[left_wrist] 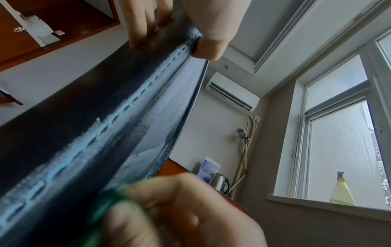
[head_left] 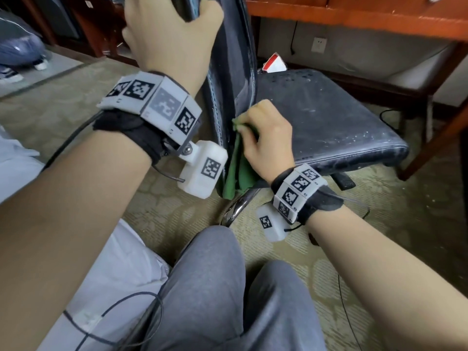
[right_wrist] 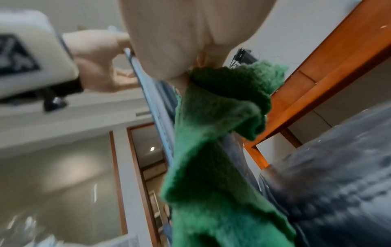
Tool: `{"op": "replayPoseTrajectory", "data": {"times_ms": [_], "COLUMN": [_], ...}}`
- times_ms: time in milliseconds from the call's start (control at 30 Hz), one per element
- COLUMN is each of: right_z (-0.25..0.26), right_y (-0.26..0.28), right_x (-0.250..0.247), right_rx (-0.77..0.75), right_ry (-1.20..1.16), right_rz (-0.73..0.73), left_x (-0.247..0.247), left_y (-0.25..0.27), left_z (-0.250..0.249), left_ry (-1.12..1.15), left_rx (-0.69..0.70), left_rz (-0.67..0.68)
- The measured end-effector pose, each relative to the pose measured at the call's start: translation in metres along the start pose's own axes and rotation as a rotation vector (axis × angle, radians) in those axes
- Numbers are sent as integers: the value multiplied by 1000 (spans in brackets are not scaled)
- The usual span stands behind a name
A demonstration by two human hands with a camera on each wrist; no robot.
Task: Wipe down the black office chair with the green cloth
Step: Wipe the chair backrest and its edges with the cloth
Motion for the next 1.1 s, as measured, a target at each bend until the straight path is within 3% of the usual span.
{"op": "replayPoseTrajectory", "data": {"times_ms": [133, 200, 333, 600, 767, 900, 1100], "right_z": [7, 12, 5, -10, 19, 27, 4], "right_y": [-26, -44, -42, -22, -60, -76, -62], "right_x": [-51, -60, -51, -30, -58, -62, -49], "right_rx": [-24, -65, -51, 114, -16, -95, 79], "right_ry": [13, 42, 15, -4, 38, 104, 67], "right_rz": [-293, -338, -317, -168, -289, -270, -182], "left_x": [0, 1, -1, 1, 2, 4, 3], "left_y": [5, 7, 7, 2, 3, 2, 3], "left_z": [-7, -10, -11, -4, -7, -5, -8], "left_ry": [-33, -39, -36, -75, -71, -108, -109], "left_rx": [1, 0, -2, -9, -16, -57, -39], "left_rz": [-1, 9, 8, 33, 28, 40, 64]}}
Point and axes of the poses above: each hand's wrist, its own y-axis away from the middle knuckle, its own x-axis out of the palm, z = x × y, the point moved 7 cm from there along -y, towards the middle knuckle, and after that the axes turned 10 degrees about z, right-handed, at the moved point
